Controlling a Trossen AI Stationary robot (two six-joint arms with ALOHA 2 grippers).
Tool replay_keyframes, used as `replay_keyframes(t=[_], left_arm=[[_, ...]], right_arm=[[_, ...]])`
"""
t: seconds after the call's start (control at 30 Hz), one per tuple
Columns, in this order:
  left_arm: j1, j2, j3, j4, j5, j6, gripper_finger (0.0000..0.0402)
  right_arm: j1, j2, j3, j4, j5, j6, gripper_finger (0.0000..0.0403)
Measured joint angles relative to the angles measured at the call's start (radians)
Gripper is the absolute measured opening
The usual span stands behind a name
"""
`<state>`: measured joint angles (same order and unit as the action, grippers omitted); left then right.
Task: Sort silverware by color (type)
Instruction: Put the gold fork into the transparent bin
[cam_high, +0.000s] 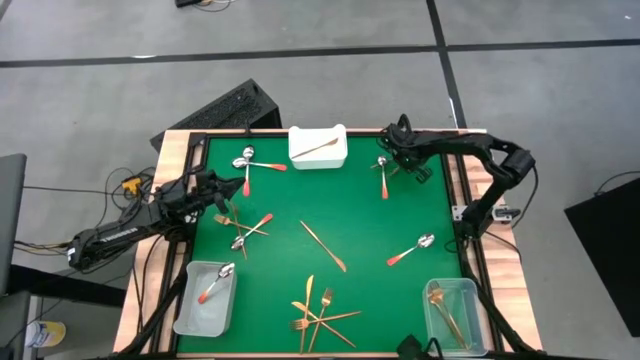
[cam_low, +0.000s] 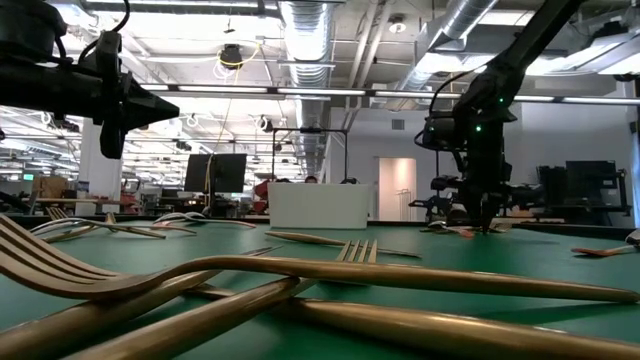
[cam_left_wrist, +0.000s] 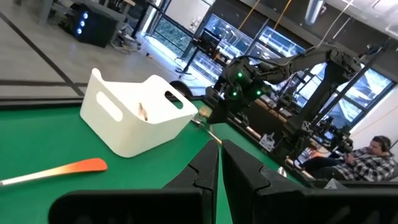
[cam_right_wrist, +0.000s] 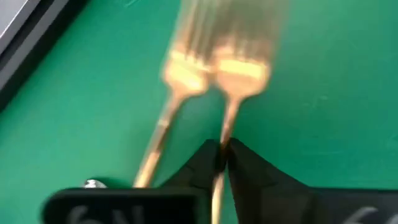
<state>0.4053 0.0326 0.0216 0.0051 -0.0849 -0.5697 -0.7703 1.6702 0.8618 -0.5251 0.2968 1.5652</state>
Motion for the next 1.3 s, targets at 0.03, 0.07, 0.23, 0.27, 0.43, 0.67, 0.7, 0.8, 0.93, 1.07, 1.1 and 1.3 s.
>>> replay_keyframes(t=[0.03,0.07,0.23,0.27,0.43,0.67,0.7,0.8,0.93,1.07,1.1,1.3], left_arm=[[0.000,0.000,0.000,0.000,-0.001,0.011,0.0009],[0.000,0.000,0.000,0.000,-0.003,0.023,0.0009],[0.000,0.000,0.000,0.001,-0.013,0.069,0.0009],[0.000,0.000,0.000,0.001,-0.014,0.082,0.0009],[0.000,0.000,0.000,0.006,-0.051,0.128,0.0009],[0.000,0.000,0.000,0.011,-0.073,0.040,0.0009],[0.000,0.000,0.000,0.011,-0.066,0.026,0.0009],[0.000,0.000,0.000,0.009,-0.058,-0.006,0.0009],[0.000,0.000,0.000,0.009,-0.059,-0.013,0.0009],[0.000,0.000,0.000,0.009,-0.070,-0.045,0.0009],[0.000,0.000,0.000,0.010,-0.077,-0.073,0.0009],[-0.009,0.000,0.000,0.012,-0.087,-0.184,0.0009]], right_arm=[[0.004,-0.006,-0.001,-0.001,0.003,-0.026,0.0038],[0.008,-0.016,-0.002,0.001,0.004,-0.053,0.0023],[0.048,-0.096,-0.003,0.006,-0.003,-0.168,0.0019],[0.058,-0.119,-0.003,0.007,0.001,-0.198,0.0019],[0.117,-0.266,-0.003,0.003,0.040,-0.414,0.0018],[0.201,-0.524,-0.003,-0.048,-0.009,-0.701,0.0017],[0.208,-0.562,-0.002,-0.069,-0.038,-0.729,0.0017],[0.242,-0.668,-0.001,-0.154,-0.126,-0.788,0.0017],[0.322,-0.780,-0.001,-0.344,-0.233,-0.830,0.0017],[0.476,-0.858,-0.001,-0.527,-0.276,-0.779,0.0017],[0.523,-0.872,-0.001,-0.559,-0.276,-0.745,0.0017],[0.861,-0.931,-0.001,-0.625,-0.272,-0.529,0.0016]])
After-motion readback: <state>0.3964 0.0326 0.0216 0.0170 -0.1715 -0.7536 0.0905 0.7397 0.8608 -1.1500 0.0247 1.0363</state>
